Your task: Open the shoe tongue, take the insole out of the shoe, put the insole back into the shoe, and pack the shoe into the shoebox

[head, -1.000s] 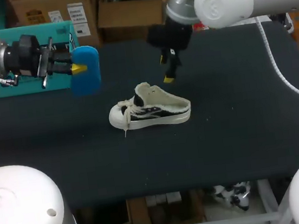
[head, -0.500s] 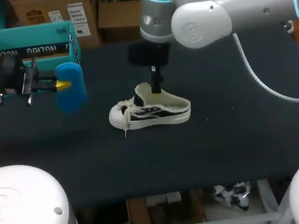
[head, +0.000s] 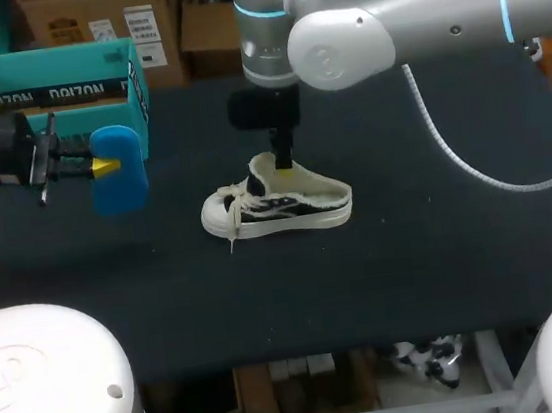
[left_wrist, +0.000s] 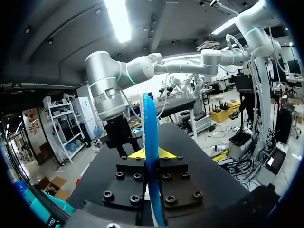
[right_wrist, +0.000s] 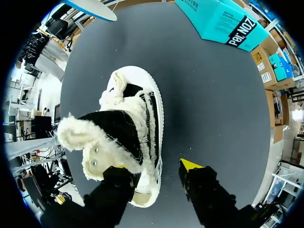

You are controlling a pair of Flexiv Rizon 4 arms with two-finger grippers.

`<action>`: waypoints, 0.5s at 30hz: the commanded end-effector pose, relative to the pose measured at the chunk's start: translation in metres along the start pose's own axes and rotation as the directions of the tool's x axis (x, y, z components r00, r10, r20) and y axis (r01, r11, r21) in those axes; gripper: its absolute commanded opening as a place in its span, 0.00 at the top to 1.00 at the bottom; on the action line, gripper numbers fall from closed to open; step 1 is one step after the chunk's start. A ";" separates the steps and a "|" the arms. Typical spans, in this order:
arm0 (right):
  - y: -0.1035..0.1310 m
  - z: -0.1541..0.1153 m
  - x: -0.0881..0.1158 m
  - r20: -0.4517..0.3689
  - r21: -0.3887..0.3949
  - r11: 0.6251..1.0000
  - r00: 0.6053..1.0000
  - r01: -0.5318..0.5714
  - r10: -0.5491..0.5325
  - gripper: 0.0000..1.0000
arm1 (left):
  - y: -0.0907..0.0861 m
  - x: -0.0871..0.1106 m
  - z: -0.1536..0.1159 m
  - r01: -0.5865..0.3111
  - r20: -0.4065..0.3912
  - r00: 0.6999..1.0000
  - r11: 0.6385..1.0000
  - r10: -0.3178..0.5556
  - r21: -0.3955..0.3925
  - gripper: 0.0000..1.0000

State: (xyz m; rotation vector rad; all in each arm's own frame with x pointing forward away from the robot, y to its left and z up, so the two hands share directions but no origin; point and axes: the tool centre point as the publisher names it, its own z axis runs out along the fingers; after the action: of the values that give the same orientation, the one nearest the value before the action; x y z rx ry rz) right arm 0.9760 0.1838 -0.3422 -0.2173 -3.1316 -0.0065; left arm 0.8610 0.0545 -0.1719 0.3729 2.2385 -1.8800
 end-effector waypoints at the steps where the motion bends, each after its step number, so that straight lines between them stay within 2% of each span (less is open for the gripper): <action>1: 0.004 0.005 0.001 0.001 0.031 0.999 1.000 -0.010 0.010 0.50 | 0.002 0.000 -0.002 0.001 0.002 1.000 1.000 -0.001 0.001 1.00; 5: 0.002 0.010 0.002 -0.005 0.035 0.999 1.000 -0.021 0.021 0.57 | 0.003 0.000 -0.003 0.002 0.002 1.000 1.000 -0.002 0.000 1.00; 6: 0.002 0.011 0.003 -0.006 0.035 0.999 1.000 -0.022 0.022 0.62 | 0.003 0.001 -0.003 0.003 0.002 1.000 1.000 -0.003 -0.001 1.00; 7: 0.002 0.011 0.004 -0.003 0.048 0.998 0.999 -0.036 0.037 0.73 | 0.003 0.001 -0.003 0.003 0.002 1.000 1.000 -0.003 -0.001 1.00; 8: 0.002 0.011 0.004 -0.002 0.053 0.998 0.999 -0.040 0.040 1.00 | 0.004 0.001 -0.003 0.003 0.001 1.000 1.000 -0.003 -0.001 1.00; 15: -0.001 0.002 0.012 0.013 0.092 0.992 0.997 -0.083 0.082 1.00 | 0.004 0.000 -0.003 -0.002 -0.007 1.000 1.000 0.002 0.004 1.00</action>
State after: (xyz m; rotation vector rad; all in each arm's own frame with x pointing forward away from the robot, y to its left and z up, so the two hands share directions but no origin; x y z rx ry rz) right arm 0.9664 0.1802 -0.3504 -0.3452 -3.1199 0.1114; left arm 0.8605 0.0568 -0.1735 0.3760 2.2429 -1.8770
